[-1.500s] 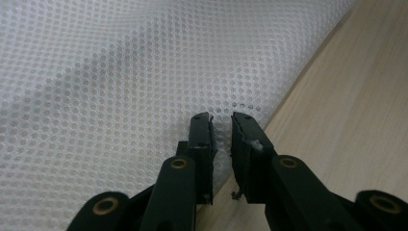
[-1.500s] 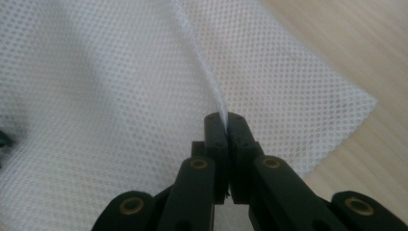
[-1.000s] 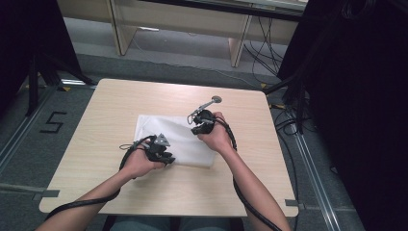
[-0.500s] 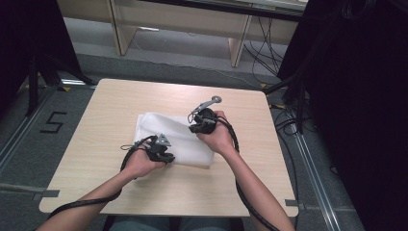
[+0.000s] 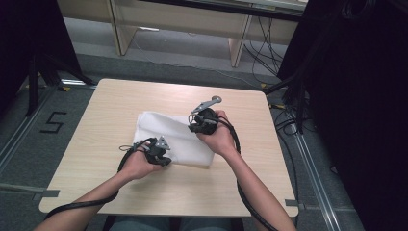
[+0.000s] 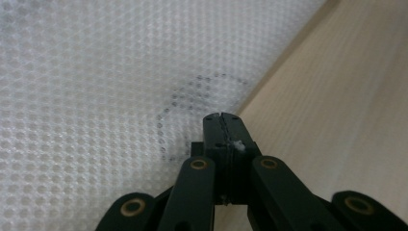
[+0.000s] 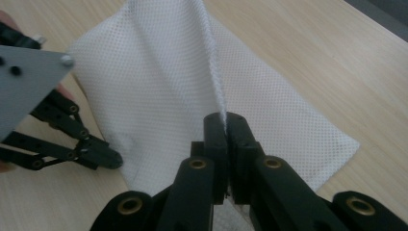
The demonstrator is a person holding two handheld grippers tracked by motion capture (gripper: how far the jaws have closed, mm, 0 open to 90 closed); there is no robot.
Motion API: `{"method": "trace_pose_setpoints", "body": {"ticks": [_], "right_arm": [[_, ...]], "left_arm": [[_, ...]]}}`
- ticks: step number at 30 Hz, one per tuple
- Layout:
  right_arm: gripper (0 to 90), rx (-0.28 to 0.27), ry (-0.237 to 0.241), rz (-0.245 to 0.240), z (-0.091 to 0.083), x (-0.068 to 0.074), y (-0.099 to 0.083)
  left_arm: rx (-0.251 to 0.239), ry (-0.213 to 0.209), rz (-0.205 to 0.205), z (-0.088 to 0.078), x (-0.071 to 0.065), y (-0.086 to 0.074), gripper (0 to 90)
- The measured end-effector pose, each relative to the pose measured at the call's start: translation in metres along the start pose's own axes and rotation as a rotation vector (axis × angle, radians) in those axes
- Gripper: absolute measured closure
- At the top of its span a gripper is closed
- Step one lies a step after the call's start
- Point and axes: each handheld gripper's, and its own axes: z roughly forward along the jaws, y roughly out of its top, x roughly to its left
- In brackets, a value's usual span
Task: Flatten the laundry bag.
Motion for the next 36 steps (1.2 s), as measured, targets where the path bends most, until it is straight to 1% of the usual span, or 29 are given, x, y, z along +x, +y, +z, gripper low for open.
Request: {"method": "trace_pose_setpoints", "body": {"ticks": [2, 3, 4, 5, 6, 7, 10, 11, 12, 13, 14, 15, 16, 17, 18, 20, 22, 24, 25, 26, 27, 29, 30, 31, 32, 33, 34, 35, 36], "right_arm": [[89.2, 0.008, 0.004, -0.011, -0.003, 0.003, -0.001], [89.2, 0.005, 0.008, -0.013, -0.004, 0.004, 0.0], [89.2, 0.0, 0.016, -0.021, -0.005, 0.005, 0.0], [89.2, -0.013, 0.009, -0.014, -0.004, 0.006, -0.001], [89.2, -0.005, 0.002, -0.009, -0.005, 0.008, 0.0], [89.3, -0.001, 0.023, -0.022, -0.007, 0.008, 0.0], [89.3, -0.008, 0.015, -0.021, -0.008, 0.011, 0.001], [89.3, -0.015, 0.03, -0.039, -0.009, 0.011, 0.001], [89.3, -0.032, 0.025, -0.05, -0.01, 0.014, 0.001], [89.3, -0.032, 0.025, -0.05, -0.01, 0.014, 0.001], [89.3, -0.021, 0.034, -0.07, -0.011, 0.014, 0.001], [89.2, -0.037, 0.035, -0.068, -0.011, 0.017, 0.0], [89.2, -0.033, 0.041, -0.058, -0.012, 0.019, 0.0], [89.2, -0.042, 0.037, -0.083, -0.011, 0.019, -0.001], [89.2, -0.027, 0.045, -0.086, -0.013, 0.02, -0.001], [89.2, -0.032, 0.049, -0.084, -0.012, 0.022, -0.002], [89.2, -0.048, 0.04, -0.082, -0.011, 0.024, -0.003], [89.2, -0.043, 0.039, -0.091, -0.012, 0.024, -0.004], [89.2, -0.052, 0.036, -0.089, -0.011, 0.025, -0.005], [89.2, -0.053, 0.039, -0.086, -0.012, 0.025, -0.006], [89.2, -0.05, 0.043, -0.096, -0.013, 0.024, -0.005], [89.2, -0.059, 0.045, -0.089, -0.013, 0.026, -0.006], [89.2, -0.075, 0.044, -0.107, -0.015, 0.027, -0.006], [89.2, -0.07, 0.048, -0.102, -0.016, 0.029, -0.005], [89.2, -0.075, 0.053, -0.116, -0.017, 0.029, -0.005], [89.2, -0.082, 0.047, -0.101, -0.018, 0.031, -0.006], [89.2, -0.084, 0.05, -0.099, -0.019, 0.033, -0.006], [89.1, -0.08, 0.047, -0.091, -0.02, 0.035, -0.006], [89.0, -0.083, 0.058, -0.11, -0.022, 0.035, -0.006]], "left_arm": [[0.009, 0.005, 0.018, 0.001, 0.002, 0.001, 89.4], [0.004, 0.004, 0.016, 0.002, 0.002, 0.002, 89.4], [-0.014, 0.008, -0.01, 0.004, 0.0, 0.002, 89.4], [-0.005, 0.019, -0.002, 0.003, 0.001, 0.003, 89.4], [-0.015, 0.026, -0.019, 0.005, 0.002, 0.003, 89.4], [-0.027, 0.031, -0.02, 0.006, 0.002, 0.003, 89.4], [-0.026, 0.036, -0.028, 0.006, 0.004, 0.004, 89.5], [-0.04, 0.046, -0.04, 0.008, 0.005, 0.004, 89.5], [-0.036, 0.039, -0.046, 0.009, 0.007, 0.006, 89.4], [-0.036, 0.039, -0.046, 0.009, 0.007, 0.006, 89.4], [-0.043, 0.044, -0.054, 0.009, 0.008, 0.006, 89.4], [-0.041, 0.049, -0.041, 0.009, 0.01, 0.005, 89.4], [-0.048, 0.05, -0.055, 0.009, 0.009, 0.005, 89.5], [-0.046, 0.049, -0.054, 0.008, 0.009, 0.004, 89.4], [-0.043, 0.045, -0.063, 0.008, 0.009, 0.004, 89.5], [-0.044, 0.04, -0.064, 0.008, 0.009, 0.003, 89.5], [-0.027, 0.036, -0.049, 0.001, 0.007, 0.0, 89.5], [-0.033, 0.034, -0.051, -0.005, 0.007, -0.002, 89.5], [-0.019, 0.037, -0.055, -0.012, 0.009, -0.005, 89.5], [-0.031, 0.039, -0.067, -0.013, 0.011, -0.006, 89.5], [-0.039, 0.042, -0.09, -0.013, 0.015, -0.008, 89.5], [-0.038, 0.037, -0.089, -0.013, 0.017, -0.009, 89.5], [-0.021, 0.043, -0.092, -0.01, 0.021, -0.011, 89.5], [-0.028, 0.04, -0.101, -0.008, 0.022, -0.012, 89.5], [-0.023, 0.044, -0.103, -0.007, 0.022, -0.012, 89.5], [-0.035, 0.038, -0.11, -0.006, 0.023, -0.012, 89.5], [-0.025, 0.046, -0.117, -0.006, 0.024, -0.011, 89.4], [-0.041, 0.047, -0.112, -0.005, 0.024, -0.011, 89.5], [-0.046, 0.051, -0.115, -0.004, 0.025, -0.01, 89.4]]}}
